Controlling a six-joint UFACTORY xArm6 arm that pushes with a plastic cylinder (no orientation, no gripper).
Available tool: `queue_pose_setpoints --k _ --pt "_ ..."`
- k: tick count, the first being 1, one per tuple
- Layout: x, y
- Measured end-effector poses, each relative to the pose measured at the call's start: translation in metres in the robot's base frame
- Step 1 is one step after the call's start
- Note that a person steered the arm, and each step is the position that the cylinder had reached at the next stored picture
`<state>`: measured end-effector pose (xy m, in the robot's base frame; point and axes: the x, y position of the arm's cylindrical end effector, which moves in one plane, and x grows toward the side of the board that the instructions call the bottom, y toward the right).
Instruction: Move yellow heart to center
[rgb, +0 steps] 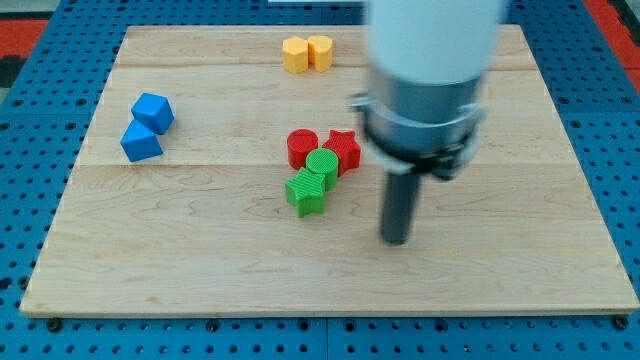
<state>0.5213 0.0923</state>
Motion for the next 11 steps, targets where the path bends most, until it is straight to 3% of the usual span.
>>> queue_pose_setpoints --k 1,2,3,4,5,6,7,8,9,10,11 --pt "-0.116 0.036" --pt "-0.221 0.027" --pt "-0.271 -0.019" --pt "-0.315 -0.03" --pt "-0.289 -0.104" --pt "-0.246 -0.127" --pt "-0.206 -0.126" --pt "-0.215 -0.11" --pt "-0.182 -0.105" --pt "-0.172 -0.105" --pt "-0.173 -0.07"
